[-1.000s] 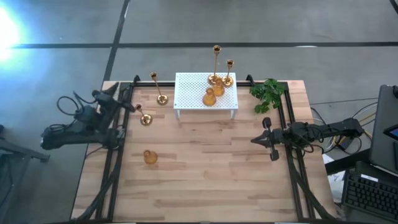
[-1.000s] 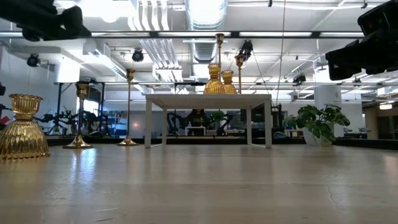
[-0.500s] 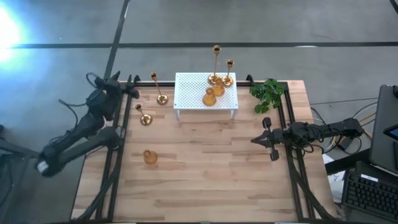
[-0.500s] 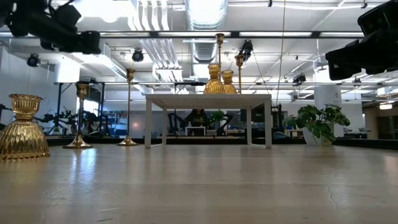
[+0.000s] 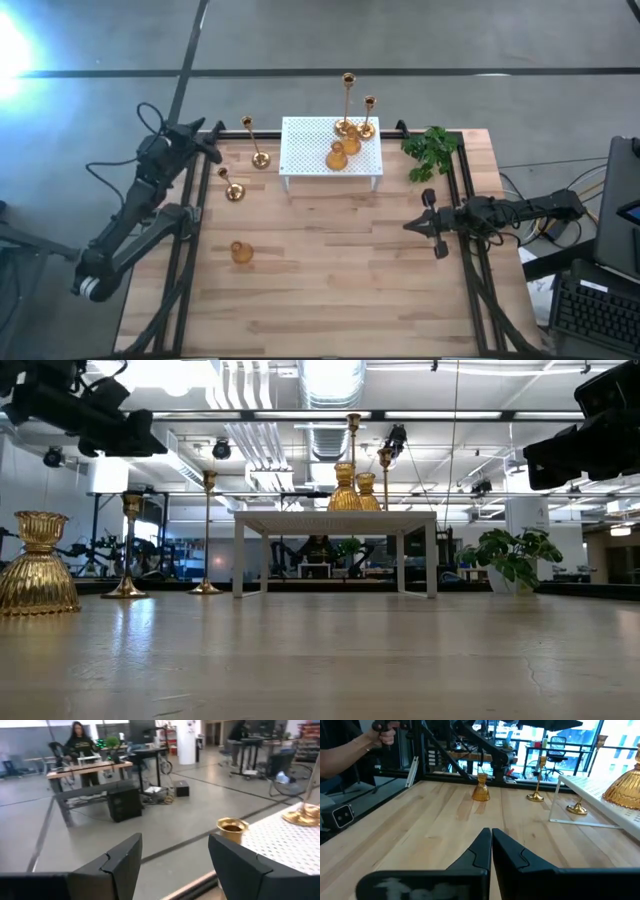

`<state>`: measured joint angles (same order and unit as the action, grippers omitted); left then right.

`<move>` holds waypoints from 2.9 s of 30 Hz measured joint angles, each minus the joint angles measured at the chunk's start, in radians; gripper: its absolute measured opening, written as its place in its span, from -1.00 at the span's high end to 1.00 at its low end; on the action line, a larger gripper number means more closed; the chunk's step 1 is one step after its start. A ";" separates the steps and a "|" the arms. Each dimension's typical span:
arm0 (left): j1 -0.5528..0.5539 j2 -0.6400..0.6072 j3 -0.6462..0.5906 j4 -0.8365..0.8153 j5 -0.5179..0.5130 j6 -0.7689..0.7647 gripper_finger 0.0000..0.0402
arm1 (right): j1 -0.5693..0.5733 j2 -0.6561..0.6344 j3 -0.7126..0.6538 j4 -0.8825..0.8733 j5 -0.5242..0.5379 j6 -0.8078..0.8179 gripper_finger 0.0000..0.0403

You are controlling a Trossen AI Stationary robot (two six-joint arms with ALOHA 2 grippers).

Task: Pick & Place candle stick holders
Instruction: Put the large golden candle holder on the shelf

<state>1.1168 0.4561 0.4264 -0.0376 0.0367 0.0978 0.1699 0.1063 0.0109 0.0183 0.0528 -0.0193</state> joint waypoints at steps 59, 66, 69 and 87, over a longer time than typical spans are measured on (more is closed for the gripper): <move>-0.301 0.403 0.374 -0.423 -0.152 0.110 -0.15 | 0.000 0.008 -0.002 -0.001 0.000 0.000 0.96; -0.301 0.450 0.372 -0.443 -0.152 0.111 -0.15 | 0.000 0.008 -0.002 -0.001 0.000 0.000 0.96; -0.301 0.474 0.371 -0.439 -0.152 0.111 -0.15 | 0.000 0.008 -0.002 -0.001 0.000 0.000 0.96; -0.300 0.646 0.370 -0.303 -0.210 0.051 -0.15 | 0.000 0.008 -0.002 -0.001 0.000 0.000 0.96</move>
<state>0.8165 1.1019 0.7963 -0.3407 -0.1733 0.1493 0.1699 0.1139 0.0093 0.0177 0.0525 -0.0193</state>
